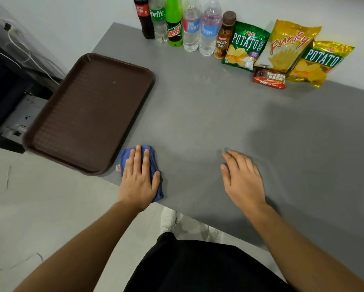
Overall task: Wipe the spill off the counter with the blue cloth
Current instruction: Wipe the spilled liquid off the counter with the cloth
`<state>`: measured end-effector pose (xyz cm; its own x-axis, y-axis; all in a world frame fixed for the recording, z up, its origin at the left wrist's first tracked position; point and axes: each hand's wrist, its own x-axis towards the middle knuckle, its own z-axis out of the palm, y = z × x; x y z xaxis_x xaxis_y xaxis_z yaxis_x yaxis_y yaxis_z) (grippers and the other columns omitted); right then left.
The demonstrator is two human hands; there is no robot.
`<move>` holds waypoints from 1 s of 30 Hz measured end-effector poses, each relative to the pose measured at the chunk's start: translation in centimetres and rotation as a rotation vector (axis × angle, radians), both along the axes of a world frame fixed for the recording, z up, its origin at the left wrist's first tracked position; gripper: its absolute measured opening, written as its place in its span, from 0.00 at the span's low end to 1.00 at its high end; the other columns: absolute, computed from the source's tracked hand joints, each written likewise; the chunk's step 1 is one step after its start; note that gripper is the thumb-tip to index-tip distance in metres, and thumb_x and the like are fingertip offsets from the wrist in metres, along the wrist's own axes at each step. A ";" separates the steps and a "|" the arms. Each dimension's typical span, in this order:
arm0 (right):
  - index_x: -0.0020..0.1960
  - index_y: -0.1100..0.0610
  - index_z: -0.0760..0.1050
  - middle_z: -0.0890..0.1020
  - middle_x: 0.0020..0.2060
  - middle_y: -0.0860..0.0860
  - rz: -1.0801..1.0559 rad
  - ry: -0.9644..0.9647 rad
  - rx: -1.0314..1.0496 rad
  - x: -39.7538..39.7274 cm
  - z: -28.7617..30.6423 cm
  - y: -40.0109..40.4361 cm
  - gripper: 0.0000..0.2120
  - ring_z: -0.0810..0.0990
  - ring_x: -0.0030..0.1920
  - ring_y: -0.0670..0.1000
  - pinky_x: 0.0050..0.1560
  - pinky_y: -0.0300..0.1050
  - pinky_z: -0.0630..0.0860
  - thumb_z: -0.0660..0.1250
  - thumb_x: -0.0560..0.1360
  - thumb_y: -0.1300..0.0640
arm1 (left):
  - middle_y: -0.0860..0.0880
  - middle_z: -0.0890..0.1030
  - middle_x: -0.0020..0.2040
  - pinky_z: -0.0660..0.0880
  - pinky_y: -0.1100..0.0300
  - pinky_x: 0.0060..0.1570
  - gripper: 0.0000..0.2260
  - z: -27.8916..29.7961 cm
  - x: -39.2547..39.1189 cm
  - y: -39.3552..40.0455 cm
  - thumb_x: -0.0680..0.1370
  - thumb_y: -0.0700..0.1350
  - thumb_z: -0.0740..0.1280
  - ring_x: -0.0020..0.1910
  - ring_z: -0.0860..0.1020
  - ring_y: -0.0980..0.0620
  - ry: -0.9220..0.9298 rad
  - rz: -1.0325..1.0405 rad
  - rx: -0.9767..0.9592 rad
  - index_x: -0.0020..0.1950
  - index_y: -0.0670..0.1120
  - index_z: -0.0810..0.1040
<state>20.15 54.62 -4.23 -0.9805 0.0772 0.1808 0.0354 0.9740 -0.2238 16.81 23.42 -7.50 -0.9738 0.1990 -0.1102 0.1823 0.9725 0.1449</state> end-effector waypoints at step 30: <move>0.83 0.51 0.57 0.55 0.83 0.53 -0.089 -0.157 0.015 0.9 -3.3 -0.5 0.27 0.52 0.83 0.54 0.81 0.58 0.55 0.53 0.85 0.46 | 0.47 0.48 0.86 0.52 0.41 0.81 0.35 0.1 -3.7 0.4 0.84 0.64 0.49 0.85 0.45 0.46 -0.016 -0.164 0.095 0.86 0.48 0.47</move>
